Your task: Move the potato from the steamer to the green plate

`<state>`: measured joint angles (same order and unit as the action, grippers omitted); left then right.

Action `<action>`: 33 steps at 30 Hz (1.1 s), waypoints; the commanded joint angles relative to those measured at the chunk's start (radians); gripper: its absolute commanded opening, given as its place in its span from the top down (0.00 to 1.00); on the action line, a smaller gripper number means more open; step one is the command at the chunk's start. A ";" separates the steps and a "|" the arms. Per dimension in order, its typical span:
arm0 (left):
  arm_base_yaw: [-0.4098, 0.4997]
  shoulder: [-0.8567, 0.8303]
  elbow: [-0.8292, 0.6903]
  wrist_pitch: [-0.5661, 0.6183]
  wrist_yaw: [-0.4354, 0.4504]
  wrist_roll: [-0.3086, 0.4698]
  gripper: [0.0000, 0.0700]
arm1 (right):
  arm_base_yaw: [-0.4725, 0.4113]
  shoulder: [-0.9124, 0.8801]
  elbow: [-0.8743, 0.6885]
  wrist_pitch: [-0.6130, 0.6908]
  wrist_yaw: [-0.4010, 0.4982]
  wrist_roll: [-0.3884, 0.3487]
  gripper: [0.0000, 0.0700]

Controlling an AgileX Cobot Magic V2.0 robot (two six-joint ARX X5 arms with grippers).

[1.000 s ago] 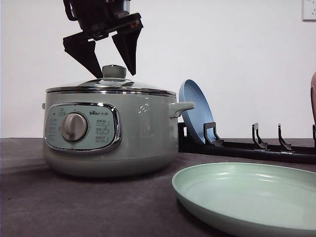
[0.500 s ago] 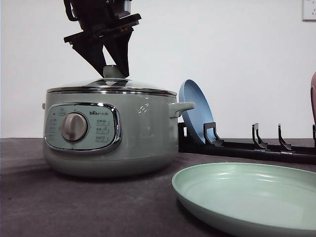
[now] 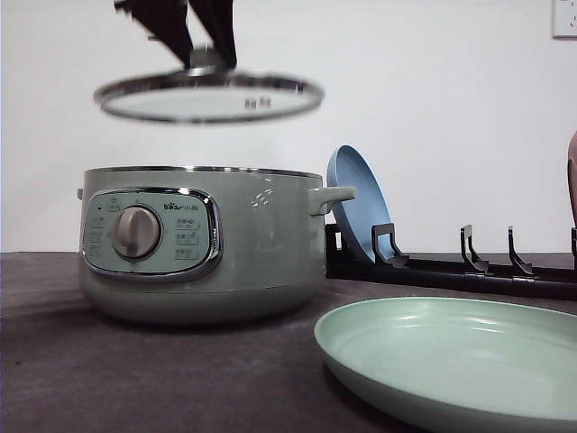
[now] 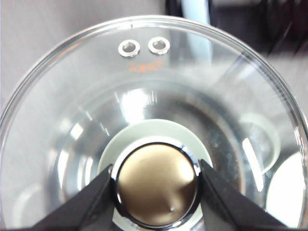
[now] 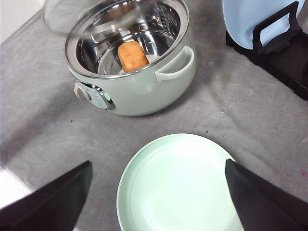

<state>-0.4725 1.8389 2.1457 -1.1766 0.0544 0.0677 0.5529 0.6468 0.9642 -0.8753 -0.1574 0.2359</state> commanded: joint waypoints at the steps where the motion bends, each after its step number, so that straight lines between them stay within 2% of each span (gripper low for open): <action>1: -0.005 -0.002 0.070 -0.016 0.005 -0.001 1.00 | 0.003 0.004 0.019 0.006 0.001 -0.008 0.23; 10: 0.008 -0.018 0.124 -0.061 0.005 0.000 1.00 | 0.004 0.004 0.019 0.006 0.001 -0.008 0.23; 15: 0.058 -0.019 0.124 -0.064 0.005 0.000 1.00 | 0.004 0.004 0.019 0.006 0.001 -0.008 0.23; 28: 0.323 -0.019 0.124 -0.067 0.005 -0.001 1.00 | 0.004 0.004 0.019 0.015 -0.001 -0.006 0.23; 33: 0.421 -0.019 0.124 -0.076 0.005 -0.005 1.00 | 0.004 0.007 0.019 0.017 -0.049 0.000 0.23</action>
<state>-0.0548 1.8386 2.2208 -1.2796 0.0541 0.0650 0.5529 0.6474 0.9642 -0.8707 -0.1960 0.2363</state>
